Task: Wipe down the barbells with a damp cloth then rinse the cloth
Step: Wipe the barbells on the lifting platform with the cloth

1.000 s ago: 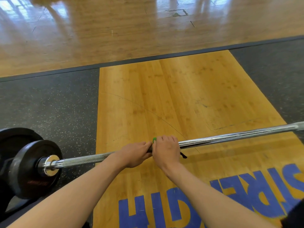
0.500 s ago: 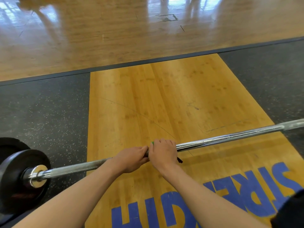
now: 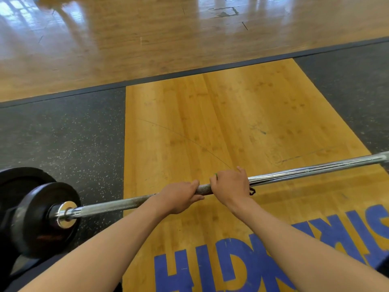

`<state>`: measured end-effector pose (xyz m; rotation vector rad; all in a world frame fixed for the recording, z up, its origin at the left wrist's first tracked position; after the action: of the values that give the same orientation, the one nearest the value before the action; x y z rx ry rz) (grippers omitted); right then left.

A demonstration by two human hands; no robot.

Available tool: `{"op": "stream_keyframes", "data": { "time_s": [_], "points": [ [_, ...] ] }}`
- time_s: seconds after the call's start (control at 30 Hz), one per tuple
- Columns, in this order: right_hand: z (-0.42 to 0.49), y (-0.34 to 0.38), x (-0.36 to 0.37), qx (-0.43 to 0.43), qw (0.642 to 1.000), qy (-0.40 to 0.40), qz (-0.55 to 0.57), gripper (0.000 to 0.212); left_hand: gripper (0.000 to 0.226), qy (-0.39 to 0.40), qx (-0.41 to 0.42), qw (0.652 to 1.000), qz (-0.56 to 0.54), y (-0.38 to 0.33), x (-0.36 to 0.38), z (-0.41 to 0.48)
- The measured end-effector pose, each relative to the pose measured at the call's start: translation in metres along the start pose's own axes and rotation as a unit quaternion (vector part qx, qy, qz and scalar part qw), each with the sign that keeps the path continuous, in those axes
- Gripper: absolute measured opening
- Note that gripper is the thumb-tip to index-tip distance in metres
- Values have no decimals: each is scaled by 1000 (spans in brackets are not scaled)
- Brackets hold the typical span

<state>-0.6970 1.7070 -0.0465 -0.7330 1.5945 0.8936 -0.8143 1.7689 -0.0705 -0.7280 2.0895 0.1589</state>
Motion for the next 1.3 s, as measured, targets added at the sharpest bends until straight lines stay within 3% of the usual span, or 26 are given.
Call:
{"op": "stream_keyframes", "data": {
  "time_s": [0.07, 0.13, 0.2, 0.33, 0.4, 0.47, 0.53, 0.57, 0.63, 0.77, 0.87, 0.93, 1.1, 1.17, 1.3],
  "points": [
    [6, 18, 5, 12, 999, 41, -11, 40, 33, 7, -4, 1000, -10, 1, 0, 0],
    [-2, 40, 4, -38, 999, -27, 13, 32, 33, 7, -1, 1000, -22, -1, -3, 0],
    [-27, 46, 2, -91, 985, -143, 29, 29, 38, 8, 9, 999, -34, -3, -5, 0],
    [-54, 27, 3, -232, 955, -186, -12, 42, 37, -2, 6, 1000, -14, -2, -3, 1],
    [-57, 1, -2, -217, 955, -200, -21, 39, 34, -7, -1, 1000, 9, -1, -2, 1],
    [-44, -29, -11, -107, 973, -204, 4, 32, 35, -19, -3, 1000, 13, -2, -4, 1],
    [-22, -37, -13, 1, 988, -154, 23, 39, 36, -34, -9, 999, 13, -2, -6, 0],
    [-12, -27, -9, 15, 992, -118, 29, 41, 37, -40, -13, 999, 13, -1, -6, 1],
    [-5, 8, 0, -20, 993, -107, 44, 40, 35, -45, -17, 999, 13, -2, -6, 2],
    [-43, 35, 4, -121, 971, -197, 64, 28, 41, -46, 7, 999, 2, -10, -9, 1],
    [-61, 18, 4, -231, 954, -191, -14, 42, 35, -43, 30, 999, 8, -18, -8, -1],
    [-59, 1, 2, -218, 956, -192, -38, 39, 25, -53, 42, 997, 25, -26, -7, -1],
    [-28, 7, -11, -31, 971, -232, 46, 36, 22, -31, 35, 999, 0, -31, -6, 4],
    [-27, 17, -7, -43, 973, -225, 38, 34, 25, -33, 38, 999, -7, -31, -8, 2],
    [-55, 11, -4, -170, 967, -186, -35, 32, 30, -59, 38, 997, 40, -32, -11, -5]
  ]
}}
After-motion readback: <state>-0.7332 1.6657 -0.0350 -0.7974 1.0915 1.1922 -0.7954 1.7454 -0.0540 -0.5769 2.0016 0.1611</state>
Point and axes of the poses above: each hand's wrist, its own z-axis towards the middle knuckle, its own x-axis out of the palm, y = z × x, the point moved 10 cm from there along z, towards the middle knuckle, and after that the axes turned 9 degrees about -x, right-handed, at the moved point
